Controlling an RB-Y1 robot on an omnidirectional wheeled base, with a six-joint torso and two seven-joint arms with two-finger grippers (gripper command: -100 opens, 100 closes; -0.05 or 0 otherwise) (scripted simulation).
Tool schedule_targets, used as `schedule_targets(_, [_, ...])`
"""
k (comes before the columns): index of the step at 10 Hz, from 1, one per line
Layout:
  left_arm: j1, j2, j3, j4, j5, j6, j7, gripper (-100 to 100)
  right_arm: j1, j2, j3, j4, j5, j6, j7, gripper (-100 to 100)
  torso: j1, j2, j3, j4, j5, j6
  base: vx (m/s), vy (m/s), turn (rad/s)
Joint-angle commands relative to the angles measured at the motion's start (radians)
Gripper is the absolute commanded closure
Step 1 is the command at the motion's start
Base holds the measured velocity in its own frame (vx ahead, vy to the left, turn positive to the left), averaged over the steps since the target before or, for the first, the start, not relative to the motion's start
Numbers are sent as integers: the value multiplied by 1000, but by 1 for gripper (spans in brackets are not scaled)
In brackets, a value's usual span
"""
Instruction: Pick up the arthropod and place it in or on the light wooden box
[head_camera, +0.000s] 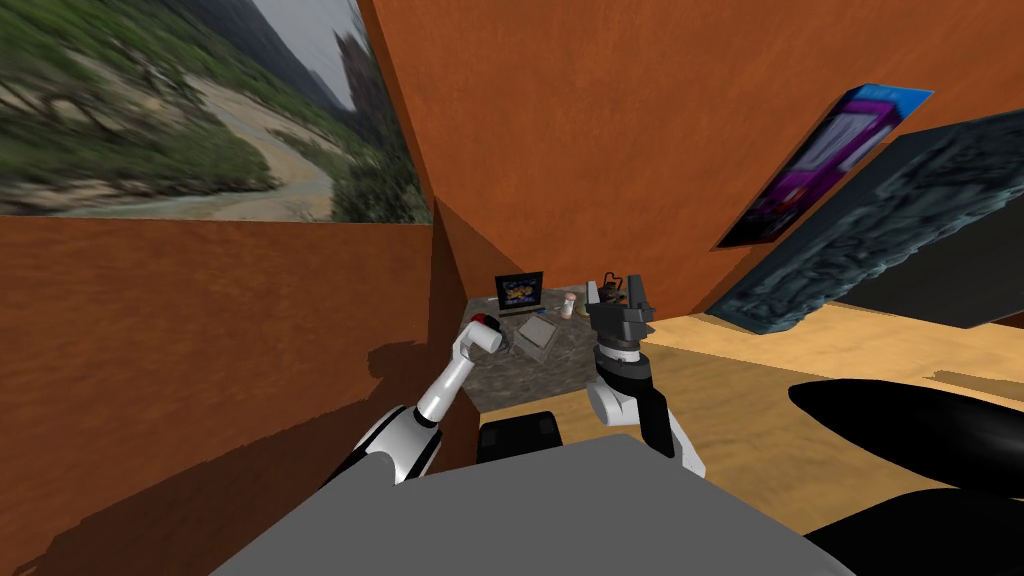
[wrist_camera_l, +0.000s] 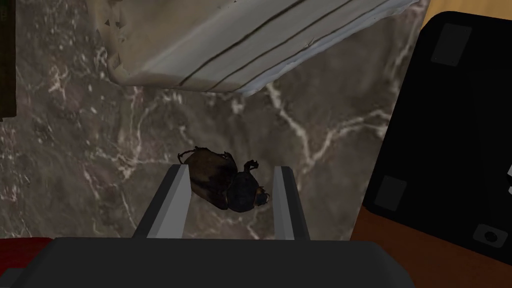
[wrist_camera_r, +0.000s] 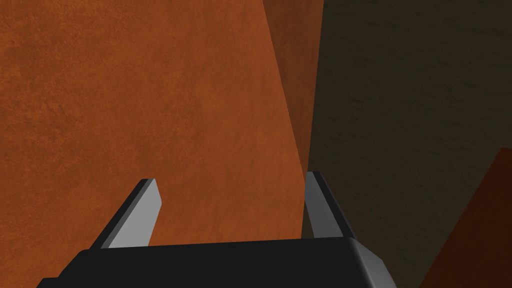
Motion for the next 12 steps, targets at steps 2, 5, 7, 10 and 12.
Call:
schedule_targets(2, [0, 0, -1, -2, 0, 4, 3, 0, 0, 0, 0, 0, 0, 0, 0, 0, -1, 0, 0, 0, 0, 0, -5, 8, 1])
schedule_targets(5, [-36, 25, 10, -60, 21, 44, -8, 100, 0, 0, 0, 0, 0, 0, 0, 0, -4, 0, 0, 0, -1, 1, -22, -15, 3])
schedule_targets(7, [-44, 51, 13, -93, 42, 94, -15, 100, 0, 0, 0, 0, 0, 0, 0, 0, -4, 1, 0, 0, -1, 1, -22, -22, 7])
schedule_targets(10, [-49, 82, 15, -125, 65, 153, -22, 100, 0, 0, 0, 0, 0, 0, 0, 0, -3, 0, 0, -1, -1, 1, -14, -11, 6])
schedule_targets(12, [-51, 102, 15, -147, 81, 193, -27, 100, 0, 0, 0, 0, 0, 0, 0, 0, -2, -1, -1, -1, -1, 1, -7, -9, 7])
